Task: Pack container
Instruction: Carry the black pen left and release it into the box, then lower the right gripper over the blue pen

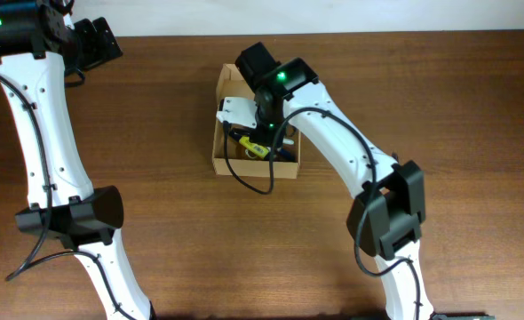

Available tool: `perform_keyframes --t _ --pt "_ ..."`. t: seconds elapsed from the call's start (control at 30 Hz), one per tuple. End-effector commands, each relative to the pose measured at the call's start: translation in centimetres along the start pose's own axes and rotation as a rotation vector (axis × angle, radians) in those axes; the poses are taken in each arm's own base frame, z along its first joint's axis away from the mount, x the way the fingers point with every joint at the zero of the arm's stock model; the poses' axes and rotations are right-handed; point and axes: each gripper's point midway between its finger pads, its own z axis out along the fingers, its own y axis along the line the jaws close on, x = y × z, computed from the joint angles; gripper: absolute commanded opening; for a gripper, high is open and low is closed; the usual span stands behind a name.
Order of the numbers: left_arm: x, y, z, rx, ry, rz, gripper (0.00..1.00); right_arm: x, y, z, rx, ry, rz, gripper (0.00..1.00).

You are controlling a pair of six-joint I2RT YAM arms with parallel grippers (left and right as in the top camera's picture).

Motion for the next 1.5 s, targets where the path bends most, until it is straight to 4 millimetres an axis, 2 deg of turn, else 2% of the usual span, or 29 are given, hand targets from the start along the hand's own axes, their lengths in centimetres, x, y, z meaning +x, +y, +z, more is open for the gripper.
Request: perform_keyframes --t 0.0,0.17,0.33,0.4,0.47,0.53,0.57,0.6,0.63,0.73,0.83,0.87,0.9,1.07,1.13,1.23,1.37,1.4,1.47 --pt "-0.3 0.0 -0.5 0.012 -0.014 0.006 1.00 -0.1 0.1 2.1 -0.021 0.010 -0.012 0.04" --pt "-0.3 0.0 -0.5 0.012 -0.014 0.006 1.00 0.4 0.4 5.0 -0.064 0.034 -0.003 0.04" --pt "-0.3 0.0 -0.5 0.012 -0.014 0.006 1.00 0.5 1.0 6.8 -0.107 0.036 0.021 0.04" --pt "-0.3 0.0 -0.5 0.012 -0.014 0.006 1.00 0.4 0.9 6.9 -0.101 0.034 0.055 0.14" --pt "-0.3 0.0 -0.5 0.012 -0.014 0.006 1.00 0.3 0.8 6.9 -0.099 0.033 0.070 0.20" --pt "-0.3 0.0 -0.5 0.012 -0.014 0.006 1.00 0.5 0.5 6.8 -0.081 0.044 0.120 0.44" --pt "-0.3 0.0 -0.5 0.012 -0.014 0.006 1.00 0.7 0.3 6.6 -0.067 0.057 0.154 0.41" --pt "-0.3 0.0 -0.5 0.012 -0.014 0.006 1.00 1.0 0.0 6.2 -0.042 0.075 0.189 0.27" --pt "-0.3 0.0 -0.5 0.012 -0.014 0.006 1.00 1.2 -0.3 5.8 -0.022 0.086 0.213 0.20" --pt "-0.3 0.0 -0.5 0.012 -0.014 0.006 1.00 1.3 -1.5 3.1 0.066 0.090 0.265 0.21" --pt "-0.3 0.0 -0.5 0.012 -0.014 0.006 1.00 0.2 -2.1 -2.0 0.139 0.008 0.295 0.38" --pt "-0.3 0.0 -0.5 0.012 -0.014 0.006 1.00 -0.1 -2.3 -3.9 0.166 -0.024 0.307 0.47" --pt "-0.3 0.0 -0.5 0.012 -0.014 0.006 1.00 -0.4 -2.4 -6.0 0.198 -0.060 0.320 0.50" --pt "-0.3 0.0 -0.5 0.012 -0.014 0.006 1.00 -1.0 -2.4 -13.9 0.310 -0.193 0.384 0.51" --pt "-0.3 0.0 -0.5 0.012 -0.014 0.006 1.00 -0.7 -2.2 -16.2 0.346 -0.223 0.406 0.47" --pt "-0.3 0.0 -0.5 0.012 -0.014 0.006 1.00 1.5 -2.3 -19.5 0.456 -0.186 0.455 0.45" --pt "-0.3 0.0 -0.5 0.012 -0.014 0.006 1.00 4.4 -3.7 -23.2 0.565 -0.214 0.587 0.44" --pt "-0.3 0.0 -0.5 0.012 -0.014 0.006 1.00 5.4 -4.1 -23.7 0.575 -0.217 0.620 0.44" --pt "-0.3 0.0 -0.5 0.012 -0.014 0.006 1.00 8.5 -5.3 -24.1 0.596 -0.213 0.735 0.43"
